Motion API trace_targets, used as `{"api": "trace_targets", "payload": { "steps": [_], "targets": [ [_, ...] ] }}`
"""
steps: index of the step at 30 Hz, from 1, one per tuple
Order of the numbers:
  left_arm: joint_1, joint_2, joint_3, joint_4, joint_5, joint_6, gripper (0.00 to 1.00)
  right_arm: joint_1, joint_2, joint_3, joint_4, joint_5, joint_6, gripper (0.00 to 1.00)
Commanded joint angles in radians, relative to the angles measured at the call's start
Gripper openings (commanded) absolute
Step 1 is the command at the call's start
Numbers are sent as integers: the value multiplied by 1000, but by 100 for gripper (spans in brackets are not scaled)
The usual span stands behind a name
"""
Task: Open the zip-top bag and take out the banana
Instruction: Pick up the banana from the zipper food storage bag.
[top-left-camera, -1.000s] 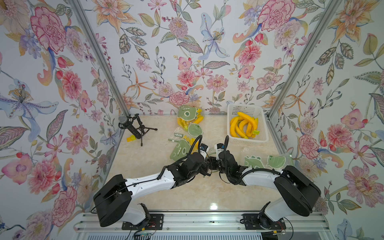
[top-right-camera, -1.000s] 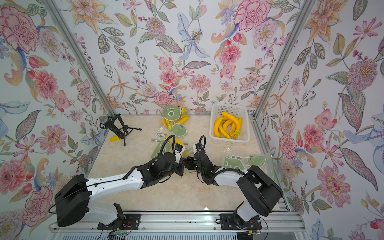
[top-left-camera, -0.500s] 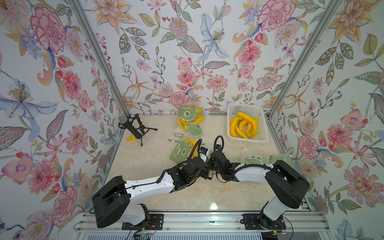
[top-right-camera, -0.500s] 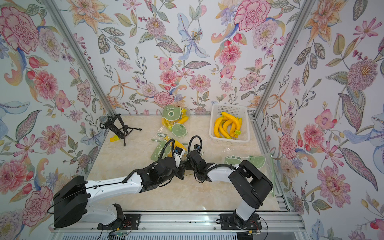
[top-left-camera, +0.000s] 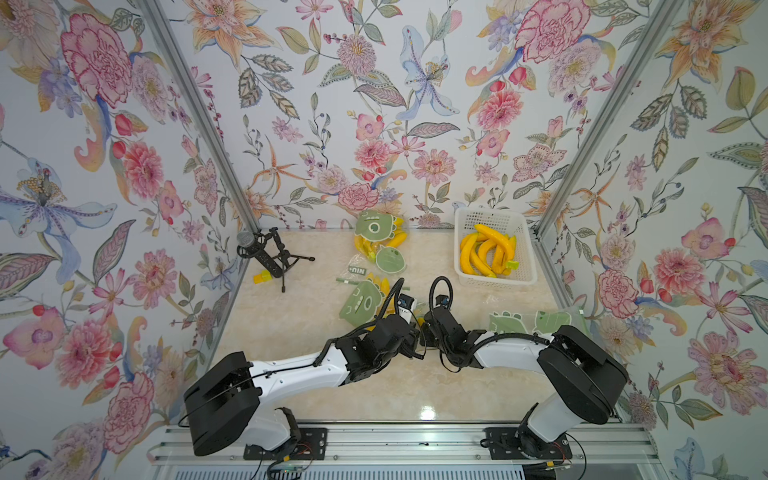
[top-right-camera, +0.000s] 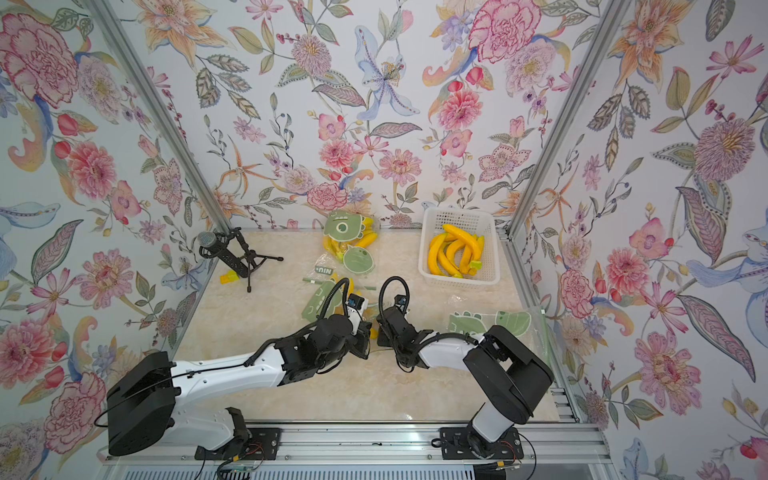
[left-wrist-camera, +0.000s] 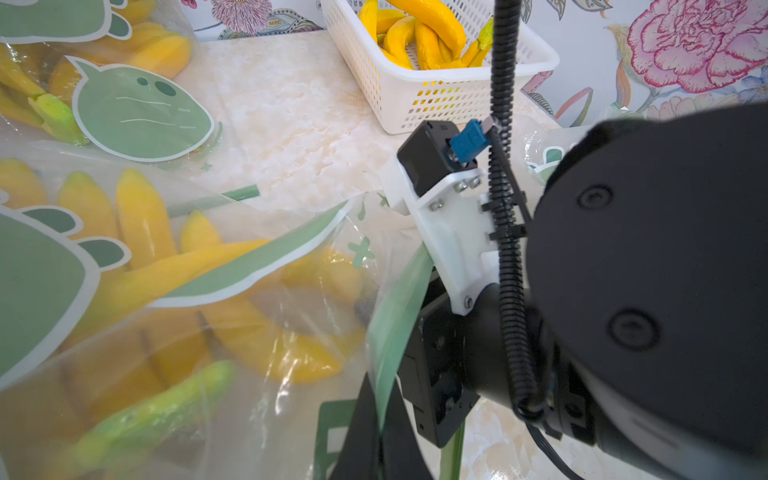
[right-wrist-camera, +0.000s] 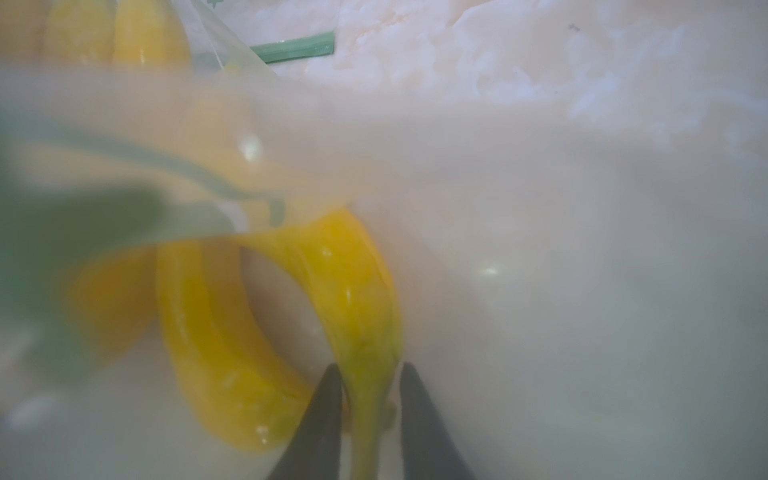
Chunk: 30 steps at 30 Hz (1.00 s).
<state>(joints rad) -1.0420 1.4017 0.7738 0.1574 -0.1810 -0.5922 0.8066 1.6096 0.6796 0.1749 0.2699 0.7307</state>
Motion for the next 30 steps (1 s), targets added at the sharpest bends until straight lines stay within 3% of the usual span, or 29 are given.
{"api": "trace_targets", "payload": {
  "steps": [1,6,22,30],
  "targets": [
    [-13,10,19,-19,-34,-30,0,-7,-15,9,-26,38,-32,18],
    [-13,32,46,-95,-110,-60,0,1,-84,6,-48,65,-62,10],
    [35,122,255,-267,-341,-69,0,60,-252,-11,-310,235,-139,10],
    [77,209,320,-346,-357,-93,0,74,-319,6,-405,337,-170,9]
  ]
}}
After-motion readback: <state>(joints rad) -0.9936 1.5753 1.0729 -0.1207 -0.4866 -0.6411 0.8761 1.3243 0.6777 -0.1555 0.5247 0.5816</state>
